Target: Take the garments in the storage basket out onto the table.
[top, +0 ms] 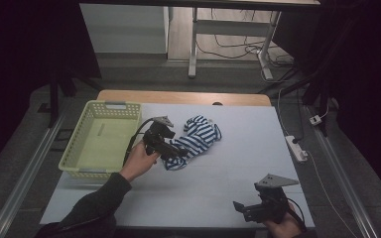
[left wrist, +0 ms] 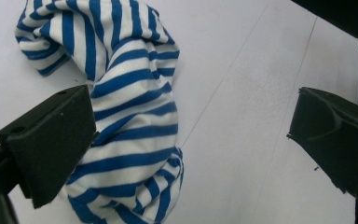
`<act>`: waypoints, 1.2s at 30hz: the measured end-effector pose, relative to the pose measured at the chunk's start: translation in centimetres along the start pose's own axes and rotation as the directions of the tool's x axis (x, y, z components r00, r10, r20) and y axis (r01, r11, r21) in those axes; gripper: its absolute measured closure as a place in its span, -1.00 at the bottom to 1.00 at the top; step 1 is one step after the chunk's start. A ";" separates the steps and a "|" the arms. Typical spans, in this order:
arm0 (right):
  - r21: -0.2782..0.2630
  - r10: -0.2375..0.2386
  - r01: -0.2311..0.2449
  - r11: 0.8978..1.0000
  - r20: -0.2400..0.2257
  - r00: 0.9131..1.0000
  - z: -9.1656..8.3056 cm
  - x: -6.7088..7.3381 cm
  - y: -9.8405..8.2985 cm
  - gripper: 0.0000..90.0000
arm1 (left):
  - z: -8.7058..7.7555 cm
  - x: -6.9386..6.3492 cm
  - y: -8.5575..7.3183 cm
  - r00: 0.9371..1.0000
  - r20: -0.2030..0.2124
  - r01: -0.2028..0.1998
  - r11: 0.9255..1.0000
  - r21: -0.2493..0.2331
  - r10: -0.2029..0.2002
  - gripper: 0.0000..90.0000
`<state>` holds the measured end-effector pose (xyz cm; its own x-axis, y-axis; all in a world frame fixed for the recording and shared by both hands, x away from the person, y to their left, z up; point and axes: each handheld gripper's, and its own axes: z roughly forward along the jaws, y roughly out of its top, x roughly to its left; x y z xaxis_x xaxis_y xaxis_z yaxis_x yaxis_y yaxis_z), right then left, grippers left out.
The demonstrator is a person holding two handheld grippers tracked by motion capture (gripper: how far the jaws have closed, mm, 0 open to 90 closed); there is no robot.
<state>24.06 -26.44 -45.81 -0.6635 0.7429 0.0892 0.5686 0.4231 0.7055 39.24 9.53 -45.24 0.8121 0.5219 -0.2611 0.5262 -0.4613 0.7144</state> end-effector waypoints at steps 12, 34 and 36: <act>-0.004 0.007 -0.007 1.000 -0.004 1.000 -0.1 0.0 0.0 -0.98 | -1.7 -0.4 -1.4 1.000 0.012 0.029 0.999 -0.026 -0.028 -0.98; -0.011 0.014 -0.014 1.000 -0.013 1.000 -0.1 -0.1 0.0 -0.99 | -6.3 -1.0 -4.5 0.996 0.016 0.083 0.993 -0.087 -0.082 -0.97; -0.010 0.014 -0.014 1.000 -0.010 1.000 -0.1 -0.1 0.0 -0.99 | -6.6 -1.1 -4.8 0.996 0.012 0.089 0.992 -0.090 -0.088 -0.97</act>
<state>24.10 -26.57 -45.73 -0.6605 0.7433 0.1060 0.5726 0.4074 0.7114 34.19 15.88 -44.09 0.7653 0.5521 -0.3309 0.5715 -0.3463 0.7439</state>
